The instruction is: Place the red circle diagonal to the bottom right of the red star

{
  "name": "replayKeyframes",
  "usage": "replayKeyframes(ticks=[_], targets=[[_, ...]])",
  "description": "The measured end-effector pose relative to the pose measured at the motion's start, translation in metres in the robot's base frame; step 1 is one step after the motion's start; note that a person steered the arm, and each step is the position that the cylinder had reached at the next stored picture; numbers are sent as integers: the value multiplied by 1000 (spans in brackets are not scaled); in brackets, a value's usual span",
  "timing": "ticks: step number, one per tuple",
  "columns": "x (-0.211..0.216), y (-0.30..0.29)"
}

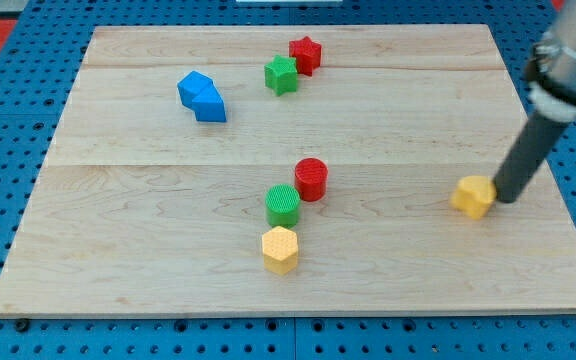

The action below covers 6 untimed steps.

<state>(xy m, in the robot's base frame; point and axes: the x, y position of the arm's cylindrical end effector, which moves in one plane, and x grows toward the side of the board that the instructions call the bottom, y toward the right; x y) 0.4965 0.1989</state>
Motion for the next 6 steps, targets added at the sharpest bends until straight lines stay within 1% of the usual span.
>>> replayKeyframes(ticks=[1, 2, 3, 4, 6], targets=[[5, -65], [43, -156], [49, -183], [39, -172], [-49, -196]])
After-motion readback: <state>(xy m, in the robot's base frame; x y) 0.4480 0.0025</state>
